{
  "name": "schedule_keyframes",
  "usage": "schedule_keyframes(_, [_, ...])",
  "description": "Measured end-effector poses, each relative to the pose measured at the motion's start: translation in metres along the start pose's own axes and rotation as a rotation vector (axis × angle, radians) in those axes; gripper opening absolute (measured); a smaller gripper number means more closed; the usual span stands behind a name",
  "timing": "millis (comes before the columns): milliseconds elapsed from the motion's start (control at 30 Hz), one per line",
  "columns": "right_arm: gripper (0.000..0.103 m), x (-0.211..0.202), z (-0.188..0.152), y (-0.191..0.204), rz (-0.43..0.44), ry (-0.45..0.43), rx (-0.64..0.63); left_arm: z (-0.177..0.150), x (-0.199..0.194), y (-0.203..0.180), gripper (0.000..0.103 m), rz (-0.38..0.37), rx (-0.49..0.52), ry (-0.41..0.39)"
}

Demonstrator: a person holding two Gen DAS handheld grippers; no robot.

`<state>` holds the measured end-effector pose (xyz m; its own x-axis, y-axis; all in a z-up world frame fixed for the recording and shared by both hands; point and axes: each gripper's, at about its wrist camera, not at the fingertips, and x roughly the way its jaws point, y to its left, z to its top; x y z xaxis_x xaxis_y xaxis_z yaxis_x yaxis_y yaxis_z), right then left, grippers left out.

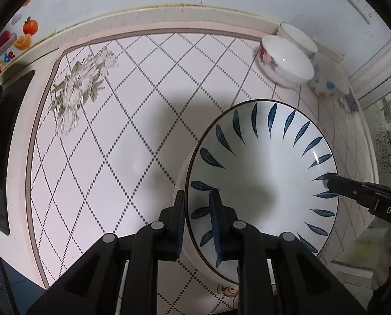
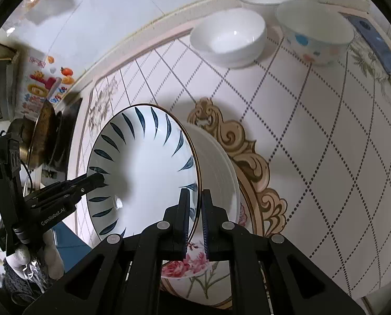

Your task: Organize plates and bowls

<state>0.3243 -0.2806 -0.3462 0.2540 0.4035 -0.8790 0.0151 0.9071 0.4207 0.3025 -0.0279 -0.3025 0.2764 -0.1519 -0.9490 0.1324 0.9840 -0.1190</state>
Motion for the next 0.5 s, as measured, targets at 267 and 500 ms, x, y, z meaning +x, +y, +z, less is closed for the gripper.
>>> schedule_keyframes(267, [0.010,0.017,-0.004,-0.002,-0.002,0.043,-0.029,-0.010,0.010,-0.001,0.016,0.039,-0.032,0.014])
schedule_keyframes(500, [0.010,0.028,-0.006,-0.003,0.011,0.079,-0.064,-0.013,0.010,-0.003,0.015,0.083,-0.054,0.006])
